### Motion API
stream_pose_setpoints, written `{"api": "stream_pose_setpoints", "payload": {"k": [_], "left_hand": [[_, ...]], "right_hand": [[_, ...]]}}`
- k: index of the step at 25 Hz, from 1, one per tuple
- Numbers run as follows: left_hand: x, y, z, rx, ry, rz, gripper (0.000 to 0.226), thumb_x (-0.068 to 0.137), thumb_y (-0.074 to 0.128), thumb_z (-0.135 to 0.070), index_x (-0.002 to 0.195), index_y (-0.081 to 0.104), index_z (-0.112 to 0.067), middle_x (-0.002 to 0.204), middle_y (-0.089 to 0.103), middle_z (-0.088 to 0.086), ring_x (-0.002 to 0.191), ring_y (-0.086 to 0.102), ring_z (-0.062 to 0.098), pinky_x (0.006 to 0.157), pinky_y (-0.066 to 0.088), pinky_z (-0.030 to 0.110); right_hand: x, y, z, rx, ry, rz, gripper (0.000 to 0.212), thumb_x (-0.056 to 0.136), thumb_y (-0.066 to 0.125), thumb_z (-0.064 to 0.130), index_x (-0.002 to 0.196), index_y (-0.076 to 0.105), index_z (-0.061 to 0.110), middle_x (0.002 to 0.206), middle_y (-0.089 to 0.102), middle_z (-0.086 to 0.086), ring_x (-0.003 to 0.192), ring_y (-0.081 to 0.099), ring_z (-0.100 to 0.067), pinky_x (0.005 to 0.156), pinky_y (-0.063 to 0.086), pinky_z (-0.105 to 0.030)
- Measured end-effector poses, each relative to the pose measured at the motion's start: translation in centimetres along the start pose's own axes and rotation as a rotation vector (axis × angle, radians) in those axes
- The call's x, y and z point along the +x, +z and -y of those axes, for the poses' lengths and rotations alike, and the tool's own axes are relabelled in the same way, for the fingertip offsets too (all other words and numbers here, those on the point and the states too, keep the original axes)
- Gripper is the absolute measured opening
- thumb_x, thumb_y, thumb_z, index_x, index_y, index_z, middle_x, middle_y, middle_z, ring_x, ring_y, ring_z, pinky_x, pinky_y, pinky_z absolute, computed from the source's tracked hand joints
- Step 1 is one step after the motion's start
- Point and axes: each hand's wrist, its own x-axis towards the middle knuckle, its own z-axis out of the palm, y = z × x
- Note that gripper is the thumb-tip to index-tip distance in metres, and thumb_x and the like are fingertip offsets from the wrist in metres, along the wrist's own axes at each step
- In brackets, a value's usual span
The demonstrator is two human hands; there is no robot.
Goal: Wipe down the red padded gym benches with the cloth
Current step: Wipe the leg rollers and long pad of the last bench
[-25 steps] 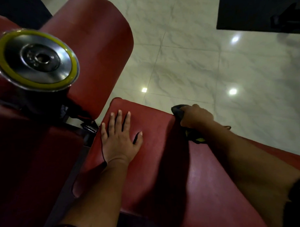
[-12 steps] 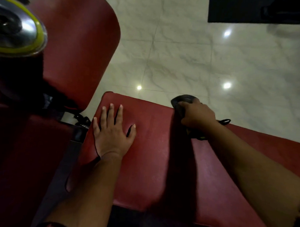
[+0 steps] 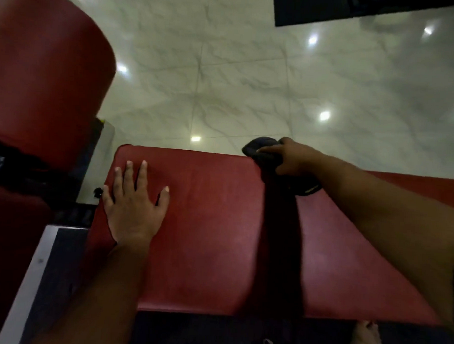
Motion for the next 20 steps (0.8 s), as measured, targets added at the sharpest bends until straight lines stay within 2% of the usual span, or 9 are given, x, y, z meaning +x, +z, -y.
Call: {"api": "stream_pose_setpoints", "payload": {"k": [3, 5, 7, 9, 12, 15, 17, 18, 20], "left_hand": [[-0.1, -0.9, -0.2, 0.049, -0.002, 0.069, 0.072, 0.096, 0.037, -0.057, 0.157, 0.02, -0.021, 0.163, 0.017, 0.011, 0.151, 0.009, 0.027, 0.118, 0.01, 0.056], [0.0, -1.8, -1.7, 0.064, -0.048, 0.104, 0.071, 0.096, 0.047, -0.049, 0.156, 0.024, -0.02, 0.162, 0.02, 0.011, 0.15, 0.012, 0.028, 0.118, 0.012, 0.059], [-0.2, -2.4, -5.2, 0.011, -0.033, 0.082, 0.068, 0.092, 0.054, -0.04, 0.153, 0.032, -0.021, 0.16, 0.027, 0.009, 0.149, 0.017, 0.029, 0.117, 0.013, 0.06], [-0.9, -2.3, -9.8, -0.036, 0.127, 0.072, 0.066, 0.091, 0.049, -0.042, 0.152, 0.035, -0.023, 0.159, 0.031, 0.006, 0.15, 0.017, 0.027, 0.117, 0.01, 0.059], [-1.8, -1.1, -18.0, -0.05, 0.351, 0.115, 0.071, 0.089, 0.034, -0.05, 0.155, 0.025, -0.026, 0.163, 0.021, 0.001, 0.151, 0.009, 0.023, 0.119, 0.002, 0.052], [-4.2, 1.6, -25.9, -0.098, 0.346, 0.2, 0.068, 0.099, 0.032, -0.048, 0.158, 0.007, -0.024, 0.166, 0.005, 0.0, 0.152, -0.003, 0.019, 0.12, -0.004, 0.05], [-6.6, 3.5, -29.0, -0.094, 0.311, 0.226, 0.071, 0.098, 0.028, -0.053, 0.158, 0.006, -0.023, 0.166, 0.002, 0.004, 0.152, -0.004, 0.021, 0.12, -0.007, 0.051], [-7.4, 4.2, -29.7, -0.068, 0.301, 0.209, 0.073, 0.095, 0.025, -0.056, 0.158, 0.009, -0.022, 0.165, 0.005, 0.007, 0.152, -0.002, 0.023, 0.119, -0.007, 0.051], [-7.8, 5.2, -29.9, -0.027, 0.277, 0.169, 0.078, 0.089, 0.023, -0.059, 0.157, 0.015, -0.022, 0.164, 0.011, 0.009, 0.152, 0.005, 0.024, 0.12, -0.003, 0.052]], "right_hand": [[-1.7, -1.0, -4.5, 0.11, 0.02, 0.069, 0.067, 0.085, 0.061, 0.017, 0.143, 0.042, 0.045, 0.133, 0.04, -0.007, 0.122, 0.047, -0.027, 0.091, 0.035, -0.027], [-2.0, -0.2, -5.3, 0.046, 0.14, -0.031, 0.061, 0.088, 0.059, 0.025, 0.141, 0.041, 0.048, 0.134, 0.042, -0.006, 0.121, 0.049, -0.031, 0.09, 0.041, -0.036], [-2.1, 1.4, -3.8, -0.173, 0.226, -0.133, 0.055, 0.091, 0.056, 0.032, 0.141, 0.038, 0.047, 0.141, 0.04, -0.003, 0.123, 0.047, -0.035, 0.091, 0.044, -0.047], [-2.6, 2.1, -3.1, -0.264, 0.128, -0.22, 0.059, 0.091, 0.056, 0.032, 0.144, 0.034, 0.045, 0.144, 0.037, -0.002, 0.122, 0.045, -0.035, 0.09, 0.044, -0.049], [-3.8, 1.1, -8.5, -0.067, -0.016, -0.082, 0.07, 0.086, 0.06, 0.029, 0.145, 0.029, 0.051, 0.144, 0.036, -0.001, 0.117, 0.05, -0.033, 0.09, 0.045, -0.043], [-4.4, 0.1, -14.1, -0.171, 0.241, -0.004, 0.063, 0.091, 0.056, 0.033, 0.145, 0.029, 0.052, 0.145, 0.036, -0.001, 0.12, 0.049, -0.035, 0.09, 0.045, -0.045], [-4.7, 0.4, -14.9, -0.298, 0.412, 0.013, 0.054, 0.095, 0.052, 0.037, 0.145, 0.033, 0.046, 0.148, 0.034, -0.002, 0.127, 0.042, -0.037, 0.095, 0.043, -0.052], [-4.6, 0.9, -15.2, -0.333, 0.405, -0.007, 0.053, 0.095, 0.052, 0.037, 0.145, 0.034, 0.043, 0.148, 0.034, -0.003, 0.128, 0.041, -0.038, 0.096, 0.042, -0.055], [-4.9, 1.3, -17.0, -0.26, 0.251, -0.047, 0.056, 0.093, 0.056, 0.035, 0.144, 0.035, 0.043, 0.148, 0.034, -0.002, 0.126, 0.044, -0.037, 0.095, 0.044, -0.051]]}}
